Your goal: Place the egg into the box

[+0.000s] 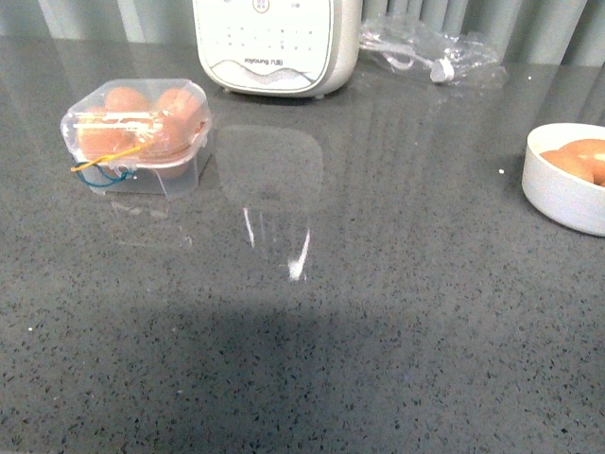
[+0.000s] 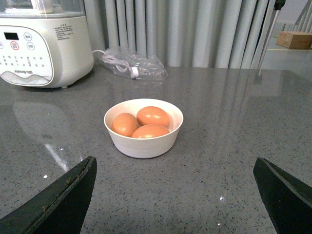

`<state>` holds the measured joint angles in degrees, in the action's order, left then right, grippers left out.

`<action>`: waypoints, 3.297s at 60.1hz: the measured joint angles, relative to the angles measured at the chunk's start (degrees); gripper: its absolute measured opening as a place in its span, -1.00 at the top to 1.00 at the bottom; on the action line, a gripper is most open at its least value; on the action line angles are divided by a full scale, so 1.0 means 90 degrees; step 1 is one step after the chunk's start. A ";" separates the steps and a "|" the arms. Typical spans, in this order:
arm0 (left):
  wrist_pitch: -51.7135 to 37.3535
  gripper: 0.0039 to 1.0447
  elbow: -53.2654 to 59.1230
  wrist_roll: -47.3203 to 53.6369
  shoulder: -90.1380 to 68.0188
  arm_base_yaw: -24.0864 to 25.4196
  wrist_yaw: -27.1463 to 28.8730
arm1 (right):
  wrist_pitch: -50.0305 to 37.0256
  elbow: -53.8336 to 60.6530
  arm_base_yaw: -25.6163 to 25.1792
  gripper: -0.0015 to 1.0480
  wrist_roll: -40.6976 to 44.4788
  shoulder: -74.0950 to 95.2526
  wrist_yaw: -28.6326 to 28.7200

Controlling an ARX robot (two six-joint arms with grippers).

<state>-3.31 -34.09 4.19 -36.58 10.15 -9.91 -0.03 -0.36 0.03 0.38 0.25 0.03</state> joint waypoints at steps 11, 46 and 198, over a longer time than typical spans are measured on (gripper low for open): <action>-0.0537 0.49 0.1423 -0.0384 0.0760 -0.0374 0.0379 | 0.0000 0.0000 0.0000 -0.86 0.0000 0.0000 0.0000; -0.0831 0.94 0.3092 -0.0474 0.2164 -0.1124 0.1100 | 0.0000 0.0000 0.0000 -0.86 0.0000 0.0000 0.0000; 0.0357 -0.87 0.3604 -0.0478 0.4039 -0.1124 0.1105 | 0.0000 0.0000 0.0000 -0.86 0.0000 0.0000 0.0000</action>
<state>-0.10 -1.65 -0.12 -0.23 0.03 0.03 -0.03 -0.36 0.03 0.38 0.25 0.03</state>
